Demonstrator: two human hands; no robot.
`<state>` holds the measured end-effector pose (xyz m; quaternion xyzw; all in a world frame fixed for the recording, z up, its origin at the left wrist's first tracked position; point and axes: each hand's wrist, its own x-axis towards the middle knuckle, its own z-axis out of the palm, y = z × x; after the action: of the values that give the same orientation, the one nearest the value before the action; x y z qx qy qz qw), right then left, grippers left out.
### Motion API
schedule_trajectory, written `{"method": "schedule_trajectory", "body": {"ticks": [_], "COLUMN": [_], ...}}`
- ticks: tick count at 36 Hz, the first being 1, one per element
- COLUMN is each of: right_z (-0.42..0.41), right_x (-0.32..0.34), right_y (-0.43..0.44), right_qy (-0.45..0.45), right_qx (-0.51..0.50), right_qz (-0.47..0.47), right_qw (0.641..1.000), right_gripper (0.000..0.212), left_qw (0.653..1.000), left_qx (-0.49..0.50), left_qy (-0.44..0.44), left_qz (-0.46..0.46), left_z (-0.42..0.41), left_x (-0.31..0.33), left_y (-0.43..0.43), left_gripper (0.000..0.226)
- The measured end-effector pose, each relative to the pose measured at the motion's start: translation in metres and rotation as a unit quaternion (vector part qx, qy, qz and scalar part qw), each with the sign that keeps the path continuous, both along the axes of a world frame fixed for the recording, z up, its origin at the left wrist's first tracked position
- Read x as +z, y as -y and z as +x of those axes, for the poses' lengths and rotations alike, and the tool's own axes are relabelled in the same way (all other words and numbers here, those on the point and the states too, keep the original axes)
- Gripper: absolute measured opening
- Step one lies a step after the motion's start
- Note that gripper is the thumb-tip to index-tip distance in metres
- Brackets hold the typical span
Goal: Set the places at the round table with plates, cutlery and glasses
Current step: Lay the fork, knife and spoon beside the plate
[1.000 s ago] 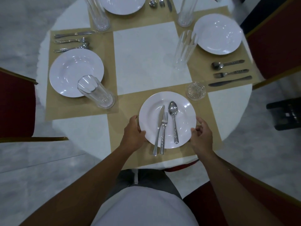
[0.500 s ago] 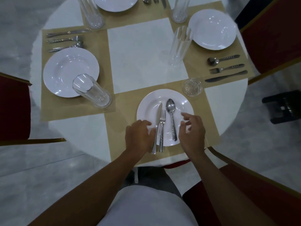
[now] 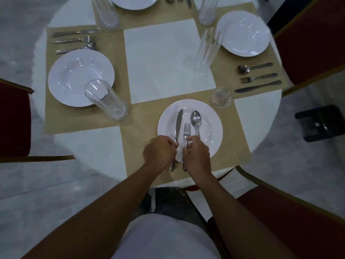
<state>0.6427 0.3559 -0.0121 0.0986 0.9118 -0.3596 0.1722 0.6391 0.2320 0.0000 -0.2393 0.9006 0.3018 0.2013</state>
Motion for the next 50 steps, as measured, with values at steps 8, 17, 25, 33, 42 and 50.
{"method": "schedule_trajectory", "body": {"ticks": [8,17,25,33,42,50], "right_z": [-0.002,0.010,0.024,0.030,0.036,0.042], "right_x": [0.001,0.008,0.008,0.007,0.010,0.011], "right_y": [0.005,0.032,0.048,0.054,0.059,0.066], "right_qy": [-0.024,-0.064,-0.079,-0.067,-0.076,-0.069], "right_qx": [-0.043,-0.022,0.012,0.014,0.020,0.031], "right_qz": [-0.035,-0.067,-0.066,-0.058,-0.063,-0.054], "right_qw": [0.998,0.995,0.995,0.996,0.995,0.996], "right_gripper": [0.028,0.035,0.026,0.025,0.025,0.026], "left_qw": [0.997,0.991,0.987,0.984,0.982,0.983], "left_qx": [0.072,0.120,0.135,0.152,0.161,0.127], "left_qy": [0.008,0.055,0.076,0.087,0.095,0.130], "left_qz": [0.014,0.020,0.034,0.039,0.027,-0.030], "left_z": [0.019,0.053,0.064,0.063,0.058,0.051], "left_x": [-0.001,-0.017,-0.026,-0.030,-0.031,-0.029], "left_y": [0.051,0.095,0.109,0.117,0.117,0.116], "left_gripper": [0.027,0.035,0.035,0.041,0.046,0.047]}}
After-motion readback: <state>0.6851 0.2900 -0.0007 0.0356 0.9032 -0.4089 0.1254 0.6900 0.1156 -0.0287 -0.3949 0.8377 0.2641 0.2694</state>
